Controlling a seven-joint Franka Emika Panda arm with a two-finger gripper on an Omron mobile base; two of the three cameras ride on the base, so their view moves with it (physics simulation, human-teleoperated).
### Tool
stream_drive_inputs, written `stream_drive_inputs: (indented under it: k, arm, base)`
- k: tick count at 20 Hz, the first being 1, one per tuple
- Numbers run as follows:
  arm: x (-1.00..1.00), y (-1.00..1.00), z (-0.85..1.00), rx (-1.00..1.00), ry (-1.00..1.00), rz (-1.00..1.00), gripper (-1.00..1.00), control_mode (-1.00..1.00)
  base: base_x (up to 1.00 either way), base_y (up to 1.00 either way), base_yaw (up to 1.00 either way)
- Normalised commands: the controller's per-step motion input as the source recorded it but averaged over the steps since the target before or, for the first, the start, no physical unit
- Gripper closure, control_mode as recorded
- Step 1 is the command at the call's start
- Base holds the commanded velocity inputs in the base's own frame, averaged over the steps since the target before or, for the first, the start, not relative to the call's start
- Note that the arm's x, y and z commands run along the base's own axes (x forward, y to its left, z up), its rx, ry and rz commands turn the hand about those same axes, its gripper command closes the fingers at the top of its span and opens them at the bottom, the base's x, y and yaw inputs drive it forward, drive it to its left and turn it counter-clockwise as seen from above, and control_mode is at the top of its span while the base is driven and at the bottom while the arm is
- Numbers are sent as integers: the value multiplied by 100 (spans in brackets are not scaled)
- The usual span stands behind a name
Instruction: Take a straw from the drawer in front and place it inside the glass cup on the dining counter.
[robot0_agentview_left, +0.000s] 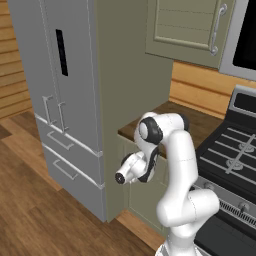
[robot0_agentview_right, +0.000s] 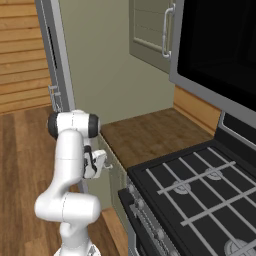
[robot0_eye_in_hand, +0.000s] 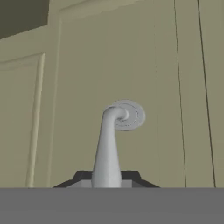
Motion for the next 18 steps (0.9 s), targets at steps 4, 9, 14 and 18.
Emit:
stream_drive_inputs:
  k: [4, 9, 14, 18]
  arm:
    - [-70, 52, -1, 0, 0, -6, 100, -100]
    - [-83, 54, -2, 0, 0, -5, 100, -100]
    - [-81, 57, 0, 0, -2, -5, 100, -100]
    - [-63, 67, 0, 0, -4, -7, 100, -100]
  base:
    - [0, 0, 0]
    - [0, 0, 0]
    - [0, 0, 0]
    - [0, 0, 0]
